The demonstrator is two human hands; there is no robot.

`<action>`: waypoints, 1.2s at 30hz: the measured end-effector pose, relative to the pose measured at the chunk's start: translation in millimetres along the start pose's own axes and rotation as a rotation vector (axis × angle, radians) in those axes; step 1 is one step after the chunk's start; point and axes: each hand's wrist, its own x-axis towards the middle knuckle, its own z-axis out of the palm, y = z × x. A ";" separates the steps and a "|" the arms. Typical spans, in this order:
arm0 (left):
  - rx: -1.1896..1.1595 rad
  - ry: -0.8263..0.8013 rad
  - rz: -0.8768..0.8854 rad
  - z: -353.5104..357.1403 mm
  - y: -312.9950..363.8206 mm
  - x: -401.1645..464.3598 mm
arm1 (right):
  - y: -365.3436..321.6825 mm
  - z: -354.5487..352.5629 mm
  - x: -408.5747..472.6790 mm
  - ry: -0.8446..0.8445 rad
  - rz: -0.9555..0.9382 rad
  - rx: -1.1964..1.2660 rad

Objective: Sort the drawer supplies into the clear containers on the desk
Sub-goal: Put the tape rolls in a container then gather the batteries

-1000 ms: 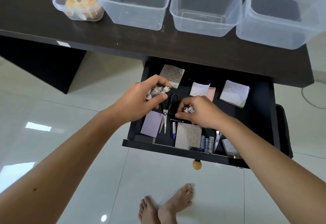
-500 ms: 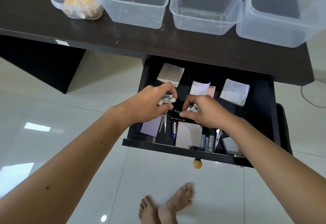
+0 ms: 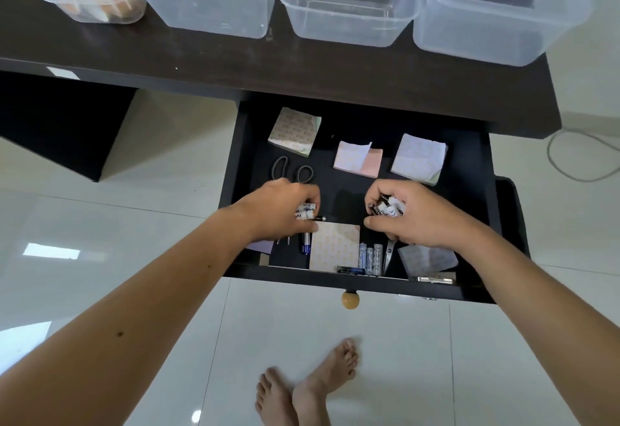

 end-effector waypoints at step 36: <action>-0.039 0.009 0.015 -4.5 -2.0 -12.0 | 21.8 -1.4 -3.6 -0.146 0.076 -0.391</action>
